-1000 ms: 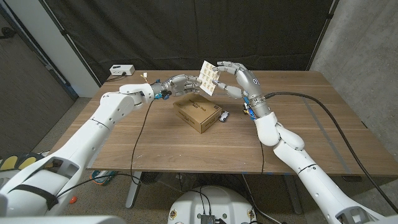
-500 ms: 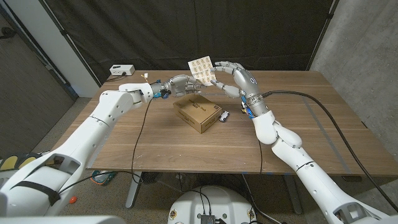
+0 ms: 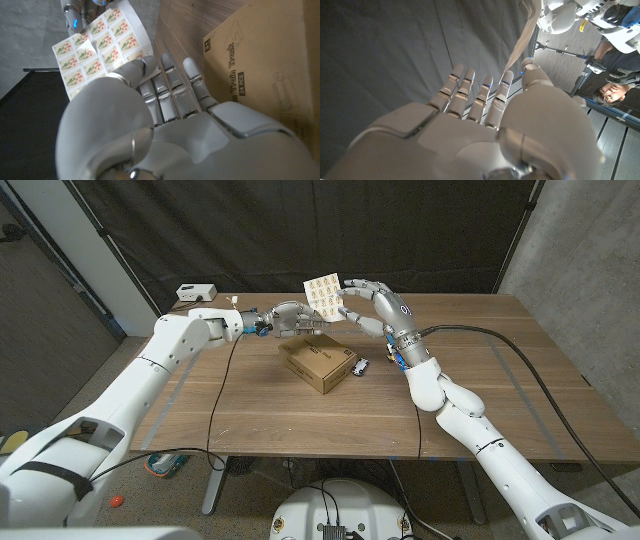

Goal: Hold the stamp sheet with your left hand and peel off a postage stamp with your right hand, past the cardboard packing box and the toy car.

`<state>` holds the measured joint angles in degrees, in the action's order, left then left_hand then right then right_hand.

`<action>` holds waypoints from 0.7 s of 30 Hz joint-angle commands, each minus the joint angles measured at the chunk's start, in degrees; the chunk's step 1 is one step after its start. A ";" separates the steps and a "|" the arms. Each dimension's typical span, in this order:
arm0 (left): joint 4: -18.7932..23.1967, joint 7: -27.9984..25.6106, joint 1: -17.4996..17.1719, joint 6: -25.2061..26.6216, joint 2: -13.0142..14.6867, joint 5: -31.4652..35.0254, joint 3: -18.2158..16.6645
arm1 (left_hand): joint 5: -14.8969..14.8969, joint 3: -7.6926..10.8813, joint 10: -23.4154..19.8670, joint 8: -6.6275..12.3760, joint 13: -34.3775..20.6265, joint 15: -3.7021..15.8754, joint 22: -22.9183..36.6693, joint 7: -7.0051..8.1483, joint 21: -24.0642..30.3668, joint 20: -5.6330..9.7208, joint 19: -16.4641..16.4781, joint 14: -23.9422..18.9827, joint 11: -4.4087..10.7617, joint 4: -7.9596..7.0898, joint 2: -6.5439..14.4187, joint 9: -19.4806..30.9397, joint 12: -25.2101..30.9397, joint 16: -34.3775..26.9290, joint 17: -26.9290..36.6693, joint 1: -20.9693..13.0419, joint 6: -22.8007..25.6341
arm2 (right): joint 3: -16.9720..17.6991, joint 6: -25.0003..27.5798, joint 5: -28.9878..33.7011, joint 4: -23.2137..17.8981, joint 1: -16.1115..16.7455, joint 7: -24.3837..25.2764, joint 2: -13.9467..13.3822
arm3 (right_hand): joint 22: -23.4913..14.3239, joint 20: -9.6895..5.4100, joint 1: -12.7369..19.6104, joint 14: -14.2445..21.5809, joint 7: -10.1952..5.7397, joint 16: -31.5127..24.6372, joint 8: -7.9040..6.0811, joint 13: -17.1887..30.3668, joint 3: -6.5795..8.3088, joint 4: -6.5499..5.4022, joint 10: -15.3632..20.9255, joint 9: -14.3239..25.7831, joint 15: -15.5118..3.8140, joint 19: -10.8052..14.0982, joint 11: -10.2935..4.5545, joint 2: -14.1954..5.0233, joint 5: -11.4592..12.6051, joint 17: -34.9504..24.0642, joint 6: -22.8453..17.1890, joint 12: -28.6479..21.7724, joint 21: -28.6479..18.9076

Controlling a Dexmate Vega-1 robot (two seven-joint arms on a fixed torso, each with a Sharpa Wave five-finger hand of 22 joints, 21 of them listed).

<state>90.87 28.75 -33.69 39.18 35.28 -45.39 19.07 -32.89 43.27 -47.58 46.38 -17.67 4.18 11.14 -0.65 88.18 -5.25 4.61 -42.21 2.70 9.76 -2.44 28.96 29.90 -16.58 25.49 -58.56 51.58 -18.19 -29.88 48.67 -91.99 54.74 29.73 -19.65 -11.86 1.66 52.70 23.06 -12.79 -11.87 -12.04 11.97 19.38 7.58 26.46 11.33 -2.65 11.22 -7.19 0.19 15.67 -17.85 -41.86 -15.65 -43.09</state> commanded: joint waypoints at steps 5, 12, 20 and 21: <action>-0.64 2.24 4.71 6.74 1.76 2.47 3.06 | -4.08 2.60 -2.09 2.38 -0.78 0.21 0.17 -11.14 0.46 -0.55 0.61 -1.66 -0.31 0.00 -2.50 2.92 0.47 -0.37 -0.25 -0.11 10.93 | -1.39 -0.61 0.96 1.18 -1.32 1.07 -0.14 | -0.28 0.44 0.15 0.76 0.07 -0.20 -0.11 0.08 0.12 0.39 0.89 0.12 -5.56 0.42 -0.56 0.28 -0.30 0.02 -0.20 -0.07 -0.70; -2.68 5.87 7.49 8.15 1.75 4.40 5.29 | -6.09 3.65 -2.48 3.67 -1.09 0.11 0.26 -11.16 0.58 -0.91 0.62 -2.01 -0.46 -0.35 -3.06 4.69 0.27 -0.40 -0.26 0.34 11.22 | -1.93 0.45 1.11 1.12 -1.71 -0.48 -0.28 | -0.21 0.70 0.35 0.34 0.05 0.01 -0.34 0.00 0.14 0.57 0.53 0.17 -5.28 -0.26 -0.52 0.44 -0.44 0.14 -0.90 0.13 -0.59; -2.78 8.11 9.53 8.86 2.14 7.81 7.44 | -8.05 4.76 -3.50 4.17 -1.44 -0.03 0.42 -11.18 0.88 -1.23 1.07 -3.07 -0.59 -0.60 -3.26 5.58 0.28 -0.74 -0.22 0.79 10.95 | -2.42 1.20 1.18 1.54 -2.11 -1.06 -0.38 | -0.13 0.98 0.27 -0.21 0.03 0.15 -0.33 -0.07 0.15 0.49 0.02 0.17 -4.95 -0.89 -0.34 0.31 -0.57 0.13 -1.09 0.38 -0.45; -3.02 8.43 9.61 8.99 2.00 7.79 7.35 | -8.14 4.80 -3.53 4.17 -1.46 0.04 0.42 -11.18 0.88 -1.27 1.07 -3.09 -0.62 -0.61 -3.28 5.62 0.28 -0.74 -0.22 0.82 10.90 | -2.49 1.37 1.40 1.49 -2.16 -1.13 -0.45 | -0.13 1.06 0.28 -0.23 0.02 0.16 -0.33 -0.07 0.16 0.49 -0.02 0.17 -4.94 -0.93 -0.33 0.28 -0.58 0.13 -1.11 0.40 -0.45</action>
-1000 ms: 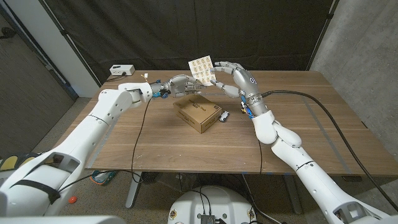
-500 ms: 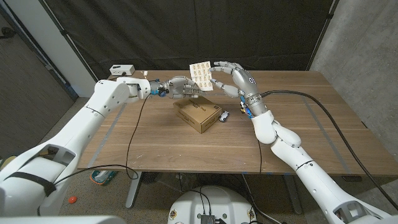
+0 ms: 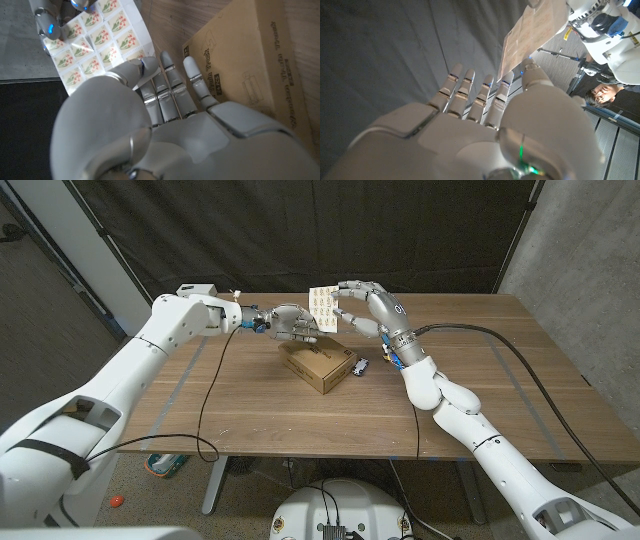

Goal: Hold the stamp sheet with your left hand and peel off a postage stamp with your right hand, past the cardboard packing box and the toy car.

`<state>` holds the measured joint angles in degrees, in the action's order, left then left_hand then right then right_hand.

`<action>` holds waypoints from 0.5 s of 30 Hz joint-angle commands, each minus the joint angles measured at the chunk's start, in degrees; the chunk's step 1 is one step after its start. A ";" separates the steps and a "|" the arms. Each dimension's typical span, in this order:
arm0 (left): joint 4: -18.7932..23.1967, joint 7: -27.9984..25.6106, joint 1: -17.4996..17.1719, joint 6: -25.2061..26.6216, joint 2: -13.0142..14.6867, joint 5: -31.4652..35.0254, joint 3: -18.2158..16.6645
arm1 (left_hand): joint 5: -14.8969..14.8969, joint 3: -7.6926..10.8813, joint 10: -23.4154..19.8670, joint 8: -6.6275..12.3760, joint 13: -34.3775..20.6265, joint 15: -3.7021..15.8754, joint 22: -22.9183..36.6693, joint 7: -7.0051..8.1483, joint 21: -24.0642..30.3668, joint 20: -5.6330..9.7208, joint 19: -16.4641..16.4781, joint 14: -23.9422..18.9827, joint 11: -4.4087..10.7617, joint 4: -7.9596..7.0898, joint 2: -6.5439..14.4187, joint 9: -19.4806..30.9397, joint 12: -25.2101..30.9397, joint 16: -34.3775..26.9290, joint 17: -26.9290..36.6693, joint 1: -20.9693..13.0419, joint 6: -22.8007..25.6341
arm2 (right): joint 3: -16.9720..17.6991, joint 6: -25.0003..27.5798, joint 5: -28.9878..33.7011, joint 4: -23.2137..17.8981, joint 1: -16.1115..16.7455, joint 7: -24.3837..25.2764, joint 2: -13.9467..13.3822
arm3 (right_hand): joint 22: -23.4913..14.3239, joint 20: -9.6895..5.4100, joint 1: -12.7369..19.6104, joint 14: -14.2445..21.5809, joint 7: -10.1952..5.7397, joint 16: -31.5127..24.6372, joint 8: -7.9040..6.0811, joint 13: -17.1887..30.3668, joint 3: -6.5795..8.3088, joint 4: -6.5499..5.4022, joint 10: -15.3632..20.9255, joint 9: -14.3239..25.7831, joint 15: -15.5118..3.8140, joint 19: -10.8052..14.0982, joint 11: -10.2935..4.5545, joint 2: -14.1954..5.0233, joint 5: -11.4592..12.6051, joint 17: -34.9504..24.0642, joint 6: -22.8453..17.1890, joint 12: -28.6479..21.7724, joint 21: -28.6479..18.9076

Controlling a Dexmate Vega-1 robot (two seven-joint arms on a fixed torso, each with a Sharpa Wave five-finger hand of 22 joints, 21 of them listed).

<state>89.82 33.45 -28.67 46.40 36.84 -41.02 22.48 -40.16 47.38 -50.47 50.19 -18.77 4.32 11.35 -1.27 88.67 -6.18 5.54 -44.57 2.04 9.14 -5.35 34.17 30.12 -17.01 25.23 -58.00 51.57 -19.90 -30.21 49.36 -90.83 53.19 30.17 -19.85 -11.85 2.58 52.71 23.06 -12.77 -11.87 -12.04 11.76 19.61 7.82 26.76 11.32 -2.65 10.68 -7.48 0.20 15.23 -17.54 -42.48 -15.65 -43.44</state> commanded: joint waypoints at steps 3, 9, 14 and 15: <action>-2.39 4.76 4.86 1.57 0.29 3.89 4.03 | -1.50 1.03 -0.59 0.38 -0.52 -0.17 0.27 -10.57 0.43 -0.33 0.08 -0.62 -0.04 -0.07 -0.44 0.57 -0.09 -0.25 0.07 0.48 10.61 | -0.86 1.92 0.67 0.45 -0.91 -1.95 -0.39 | -0.11 0.22 0.26 -0.38 0.00 0.21 -0.32 0.12 -0.05 0.22 -0.39 0.18 -4.86 -0.47 -0.05 0.20 -0.18 -0.17 -0.53 0.44 -0.09; -2.50 5.12 4.39 1.95 -0.30 3.42 2.72 | -2.43 1.44 -0.36 0.92 -0.75 -0.26 0.36 -10.57 0.43 -0.39 -0.32 -0.39 -0.01 -0.30 -0.47 1.36 -0.37 -0.16 0.17 0.91 10.57 | -0.79 3.60 1.74 -0.35 -0.81 -2.84 -0.84 | -0.09 -0.16 0.49 -0.46 0.01 0.22 -0.34 0.08 0.11 0.31 -0.21 0.18 -4.86 -0.21 -0.13 0.03 -0.27 -0.13 -0.70 0.40 -0.27; -2.57 5.17 4.27 2.33 -0.52 3.08 1.98 | -3.04 1.69 -0.39 1.08 -0.71 -0.23 0.42 -10.54 0.51 -0.41 -0.33 -0.33 -0.11 -0.56 -0.31 1.87 -0.66 -0.19 0.32 1.30 9.96 | -0.59 5.28 3.72 -1.24 -0.30 -2.28 -1.12 | -0.16 -1.05 0.20 -0.39 0.18 0.16 -0.51 0.03 -0.11 0.26 0.06 0.17 -4.97 0.69 -0.20 0.35 -0.55 -0.06 -1.40 0.33 -0.84; -2.64 5.47 4.36 2.16 -0.47 3.20 2.10 | -3.18 1.74 -0.38 1.15 -0.72 -0.31 0.44 -10.54 0.52 -0.48 -0.37 -0.29 -0.14 -0.62 -0.28 1.98 -0.72 -0.19 0.36 1.41 9.92 | -0.57 5.59 4.14 -1.30 -0.23 -1.98 -1.09 | -0.18 -1.15 0.10 -0.38 0.18 0.15 -0.54 0.03 -0.18 0.23 0.25 0.16 -4.92 0.73 -0.26 0.43 -0.59 -0.06 -1.52 0.27 -0.90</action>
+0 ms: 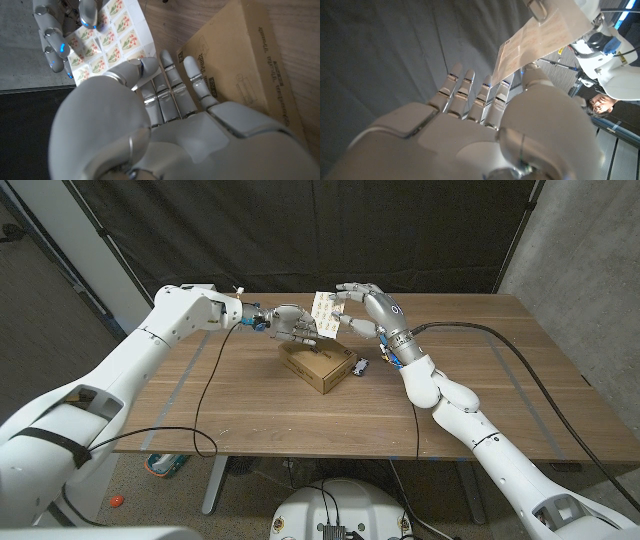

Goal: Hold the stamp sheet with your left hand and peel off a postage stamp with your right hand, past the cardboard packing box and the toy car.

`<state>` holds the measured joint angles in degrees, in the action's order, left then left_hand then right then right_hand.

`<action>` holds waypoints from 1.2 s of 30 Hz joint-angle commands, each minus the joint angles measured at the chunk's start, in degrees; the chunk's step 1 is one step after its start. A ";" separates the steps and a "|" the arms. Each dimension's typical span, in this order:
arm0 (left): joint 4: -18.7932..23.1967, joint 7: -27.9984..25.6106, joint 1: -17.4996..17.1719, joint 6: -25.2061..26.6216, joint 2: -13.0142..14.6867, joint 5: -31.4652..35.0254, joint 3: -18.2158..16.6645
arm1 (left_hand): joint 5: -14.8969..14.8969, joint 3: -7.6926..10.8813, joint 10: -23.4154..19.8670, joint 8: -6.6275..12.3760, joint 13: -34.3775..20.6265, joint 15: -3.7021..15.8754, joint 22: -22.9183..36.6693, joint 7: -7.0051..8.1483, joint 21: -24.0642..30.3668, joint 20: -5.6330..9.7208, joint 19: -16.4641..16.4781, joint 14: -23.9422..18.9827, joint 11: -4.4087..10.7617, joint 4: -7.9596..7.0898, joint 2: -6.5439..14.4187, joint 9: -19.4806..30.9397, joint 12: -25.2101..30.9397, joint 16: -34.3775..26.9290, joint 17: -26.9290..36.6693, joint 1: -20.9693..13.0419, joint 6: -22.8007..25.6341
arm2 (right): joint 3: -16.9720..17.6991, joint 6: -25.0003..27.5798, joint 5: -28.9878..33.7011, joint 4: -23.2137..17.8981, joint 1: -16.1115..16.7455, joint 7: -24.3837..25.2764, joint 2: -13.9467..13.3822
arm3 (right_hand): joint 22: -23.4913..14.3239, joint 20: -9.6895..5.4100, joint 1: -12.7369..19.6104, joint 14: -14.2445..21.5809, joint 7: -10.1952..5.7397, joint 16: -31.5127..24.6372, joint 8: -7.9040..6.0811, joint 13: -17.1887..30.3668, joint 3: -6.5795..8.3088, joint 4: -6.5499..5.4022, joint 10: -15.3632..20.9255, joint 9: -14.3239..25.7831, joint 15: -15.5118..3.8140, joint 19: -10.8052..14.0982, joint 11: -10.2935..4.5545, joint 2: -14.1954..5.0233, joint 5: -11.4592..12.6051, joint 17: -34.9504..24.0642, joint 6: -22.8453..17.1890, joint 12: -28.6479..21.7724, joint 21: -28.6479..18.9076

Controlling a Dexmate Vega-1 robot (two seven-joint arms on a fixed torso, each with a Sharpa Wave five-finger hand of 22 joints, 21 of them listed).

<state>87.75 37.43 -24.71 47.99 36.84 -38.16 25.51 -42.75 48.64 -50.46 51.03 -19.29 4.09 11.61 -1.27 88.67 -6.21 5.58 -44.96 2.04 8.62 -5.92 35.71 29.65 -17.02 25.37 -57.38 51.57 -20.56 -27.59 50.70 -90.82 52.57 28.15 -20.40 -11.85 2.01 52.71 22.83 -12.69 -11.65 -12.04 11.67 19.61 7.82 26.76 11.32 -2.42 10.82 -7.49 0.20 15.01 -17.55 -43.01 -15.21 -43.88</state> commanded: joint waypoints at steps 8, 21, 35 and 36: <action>-0.64 3.00 0.71 0.24 -0.45 0.70 -0.49 | -1.49 0.89 -0.23 0.44 -0.22 -0.07 0.27 -10.54 0.62 -0.47 -0.37 0.34 -0.04 -0.20 0.44 0.60 -0.74 -0.14 0.43 1.23 9.59 | 0.10 4.74 6.29 -1.48 0.56 3.18 -0.59 | -0.60 -2.81 1.23 3.22 0.04 -1.24 -0.53 0.05 0.27 0.80 2.96 0.09 -8.11 2.95 -1.80 0.45 -0.38 0.03 -1.91 -1.08 -2.45; 0.80 2.37 -0.49 -1.10 -0.24 1.06 -1.49 | -2.73 1.47 -0.36 0.63 -0.48 0.00 0.38 -10.52 0.74 -0.48 -0.19 0.02 0.09 -0.03 0.48 0.56 -1.07 -0.20 0.65 1.59 9.61 | -0.18 5.99 9.14 -1.34 0.48 6.99 -0.69 | -1.02 -4.35 5.48 5.96 -0.04 -1.78 -0.54 0.11 2.14 1.82 5.46 0.10 -10.26 3.52 -3.62 -0.87 0.44 -0.18 -2.75 -1.79 -4.46; 2.47 -6.67 -10.48 -23.14 -2.57 4.36 -6.89 | -3.35 1.46 -1.81 -2.15 -0.85 3.91 0.41 -10.59 0.95 3.99 3.13 -1.91 3.57 0.79 1.24 -4.62 -1.38 -1.24 2.31 0.21 9.15 | 1.42 2.74 2.58 0.11 1.28 9.39 0.67 | -1.24 -3.49 -0.05 6.43 0.19 -2.09 -0.19 0.25 0.01 -1.58 7.33 0.02 -9.31 2.90 -1.75 -1.17 -0.89 -1.26 -3.04 -2.20 -6.22; 2.73 -7.32 -10.82 -24.34 -2.54 4.95 -6.90 | -3.34 1.43 -1.82 -2.22 -0.91 3.95 0.40 -10.61 0.95 4.04 3.24 -1.97 3.55 0.79 1.24 -4.77 -1.36 -1.27 2.38 0.16 9.13 | 1.55 1.78 0.89 0.24 1.20 8.39 0.60 | -1.24 -3.38 -0.43 6.59 0.34 -2.13 -0.19 0.30 -0.17 -1.69 7.81 0.01 -9.23 2.80 -1.79 -1.05 -0.98 -1.32 -3.13 -2.40 -6.35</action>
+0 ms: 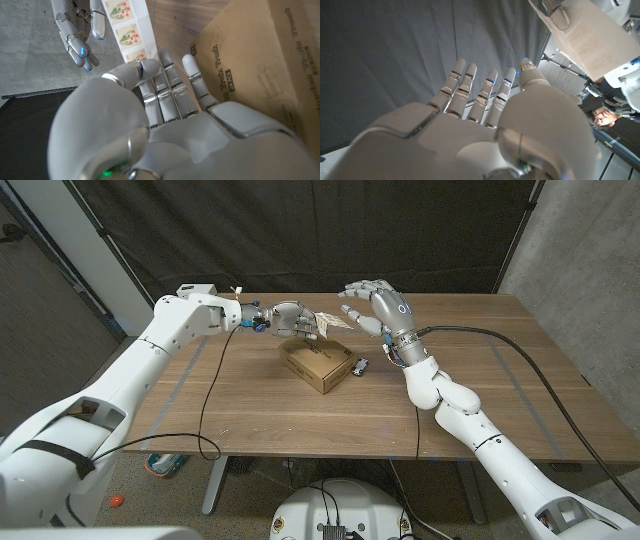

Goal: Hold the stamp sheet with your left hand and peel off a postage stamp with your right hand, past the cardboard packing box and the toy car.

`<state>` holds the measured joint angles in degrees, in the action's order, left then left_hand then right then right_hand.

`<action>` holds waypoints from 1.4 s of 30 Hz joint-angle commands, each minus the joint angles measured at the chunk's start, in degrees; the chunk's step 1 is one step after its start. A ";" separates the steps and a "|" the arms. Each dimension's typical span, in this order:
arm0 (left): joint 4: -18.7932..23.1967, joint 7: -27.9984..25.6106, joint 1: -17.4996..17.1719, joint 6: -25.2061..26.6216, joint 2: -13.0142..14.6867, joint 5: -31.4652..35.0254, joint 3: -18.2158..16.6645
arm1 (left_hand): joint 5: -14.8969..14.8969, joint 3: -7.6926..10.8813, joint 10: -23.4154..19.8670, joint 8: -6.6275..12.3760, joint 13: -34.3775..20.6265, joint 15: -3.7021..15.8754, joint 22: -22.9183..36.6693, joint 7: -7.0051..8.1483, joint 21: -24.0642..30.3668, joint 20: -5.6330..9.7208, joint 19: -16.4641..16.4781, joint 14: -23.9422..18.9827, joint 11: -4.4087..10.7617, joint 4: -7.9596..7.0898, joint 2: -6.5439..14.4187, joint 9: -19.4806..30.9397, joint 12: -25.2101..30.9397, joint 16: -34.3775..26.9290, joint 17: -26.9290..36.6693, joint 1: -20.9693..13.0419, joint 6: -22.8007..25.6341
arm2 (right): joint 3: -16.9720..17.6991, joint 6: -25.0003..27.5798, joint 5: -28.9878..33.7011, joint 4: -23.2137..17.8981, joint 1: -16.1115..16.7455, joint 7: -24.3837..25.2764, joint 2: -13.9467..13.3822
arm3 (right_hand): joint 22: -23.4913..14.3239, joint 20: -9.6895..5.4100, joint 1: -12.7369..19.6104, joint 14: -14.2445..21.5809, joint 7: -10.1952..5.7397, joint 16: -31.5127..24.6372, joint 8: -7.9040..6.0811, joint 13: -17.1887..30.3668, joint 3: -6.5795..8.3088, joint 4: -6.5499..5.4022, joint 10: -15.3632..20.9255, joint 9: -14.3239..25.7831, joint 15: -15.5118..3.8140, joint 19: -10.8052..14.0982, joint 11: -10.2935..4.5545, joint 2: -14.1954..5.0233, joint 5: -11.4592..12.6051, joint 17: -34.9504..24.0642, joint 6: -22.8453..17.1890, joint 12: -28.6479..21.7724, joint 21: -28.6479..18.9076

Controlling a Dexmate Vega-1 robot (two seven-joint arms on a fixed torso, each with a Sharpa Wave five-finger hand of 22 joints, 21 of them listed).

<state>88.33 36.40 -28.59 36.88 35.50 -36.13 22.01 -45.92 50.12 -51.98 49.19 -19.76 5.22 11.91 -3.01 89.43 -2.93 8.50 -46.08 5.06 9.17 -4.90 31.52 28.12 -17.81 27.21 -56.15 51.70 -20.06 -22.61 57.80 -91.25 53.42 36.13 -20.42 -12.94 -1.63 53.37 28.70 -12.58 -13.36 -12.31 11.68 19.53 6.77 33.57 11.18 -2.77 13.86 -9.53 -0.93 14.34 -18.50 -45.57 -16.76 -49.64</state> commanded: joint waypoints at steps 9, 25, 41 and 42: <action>1.59 -8.26 -8.92 -25.90 -1.83 7.16 -3.07 | -0.12 -0.32 0.15 -0.06 -1.08 3.43 0.04 -8.96 0.07 1.36 0.54 -0.61 1.00 0.26 0.07 -0.71 0.17 -0.28 1.19 -1.46 9.39 | 1.85 -3.98 -10.27 -1.12 1.16 -4.17 0.50 | 0.06 1.20 -1.37 6.07 2.70 -3.50 -0.83 1.44 -1.18 0.11 7.41 0.15 -9.81 -0.86 -0.38 0.86 -0.18 -2.53 -2.99 -3.62 -1.87; -7.15 -7.37 -10.13 -48.26 -6.08 11.02 -2.53 | -0.11 -0.85 3.06 0.35 -0.19 5.11 -0.03 -8.94 -0.12 3.32 -0.01 2.20 3.14 0.06 -0.64 -0.85 -2.20 1.43 2.76 -1.84 8.88 | 2.53 -3.86 -8.38 -1.19 1.78 -2.22 1.24 | 0.21 1.61 -1.78 7.64 2.27 -5.13 -1.68 2.29 -2.33 0.17 10.11 0.20 -9.91 -1.06 -1.45 1.57 0.45 -4.33 -5.18 -4.66 -2.63; -11.33 -6.57 -10.64 -53.52 -9.89 7.76 -3.32 | 0.43 -1.43 2.44 0.85 1.46 6.06 -0.12 -8.94 -0.28 3.32 -1.74 3.13 4.00 -0.18 -0.37 -0.45 -4.11 1.77 4.63 -2.48 7.87 | 3.21 -4.60 -6.78 -2.26 3.47 0.38 1.09 | 0.32 1.60 -1.19 8.85 1.13 -7.12 -1.94 3.28 -3.19 0.57 9.84 0.25 -10.19 -2.00 -1.31 1.66 1.17 -6.45 -6.10 -4.45 -3.09; -11.43 -6.74 -10.83 -53.37 -10.27 7.20 -3.49 | 0.49 -1.50 2.45 0.91 1.50 6.10 -0.13 -8.94 -0.28 3.37 -1.77 3.20 4.03 -0.23 -0.35 -0.38 -4.19 1.80 4.72 -2.46 7.82 | 3.30 -4.57 -6.76 -2.27 3.65 0.68 1.23 | 0.32 1.68 -1.16 8.74 0.88 -7.11 -2.02 3.40 -3.18 0.55 9.53 0.25 -10.15 -2.15 -1.36 1.58 1.26 -6.55 -6.36 -4.32 -3.13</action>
<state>79.79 29.46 -38.83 -12.58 28.02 -26.75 19.20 -45.85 49.03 -51.15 49.70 -18.33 4.70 11.71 -3.73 89.17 0.48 7.07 -43.28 5.89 8.95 -5.39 31.15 24.34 -16.08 31.51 -57.96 51.80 -17.39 -26.35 51.23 -92.99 55.81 35.52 -19.31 -12.50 0.01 51.73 37.30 -11.23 -20.16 -13.85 14.74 16.51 7.42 43.87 11.35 -3.56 12.23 -11.03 0.59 15.07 -24.66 -51.16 -21.20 -52.41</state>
